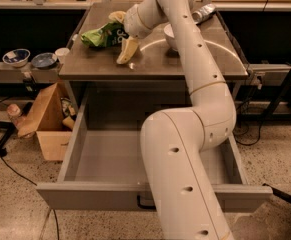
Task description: Place green rice chip bag into top drawer
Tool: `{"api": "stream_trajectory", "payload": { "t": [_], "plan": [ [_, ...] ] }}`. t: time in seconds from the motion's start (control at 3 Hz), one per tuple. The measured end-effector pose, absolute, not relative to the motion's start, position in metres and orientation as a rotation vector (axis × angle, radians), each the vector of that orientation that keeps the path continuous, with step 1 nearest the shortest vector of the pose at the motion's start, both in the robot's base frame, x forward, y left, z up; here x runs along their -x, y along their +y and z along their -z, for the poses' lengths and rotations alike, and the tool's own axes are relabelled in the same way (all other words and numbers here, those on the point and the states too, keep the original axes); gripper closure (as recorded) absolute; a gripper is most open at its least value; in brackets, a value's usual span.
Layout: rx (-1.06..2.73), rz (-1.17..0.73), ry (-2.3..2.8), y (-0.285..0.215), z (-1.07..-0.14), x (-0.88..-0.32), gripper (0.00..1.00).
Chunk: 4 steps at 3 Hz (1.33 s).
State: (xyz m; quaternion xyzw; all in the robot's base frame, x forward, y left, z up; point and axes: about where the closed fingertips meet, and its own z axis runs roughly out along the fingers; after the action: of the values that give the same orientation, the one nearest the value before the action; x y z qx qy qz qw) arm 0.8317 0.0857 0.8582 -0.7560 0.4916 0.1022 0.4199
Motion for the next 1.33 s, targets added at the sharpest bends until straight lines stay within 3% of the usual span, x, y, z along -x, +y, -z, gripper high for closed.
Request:
{"api": "stream_trajectory", "payload": {
  "t": [1.0, 1.33],
  "plan": [
    [1.895, -0.256, 1.232, 0.0858, -0.8581, -0.8317, 0.93],
    [1.895, -0.256, 1.232, 0.0859, -0.858, -0.8317, 1.0]
  ]
}}
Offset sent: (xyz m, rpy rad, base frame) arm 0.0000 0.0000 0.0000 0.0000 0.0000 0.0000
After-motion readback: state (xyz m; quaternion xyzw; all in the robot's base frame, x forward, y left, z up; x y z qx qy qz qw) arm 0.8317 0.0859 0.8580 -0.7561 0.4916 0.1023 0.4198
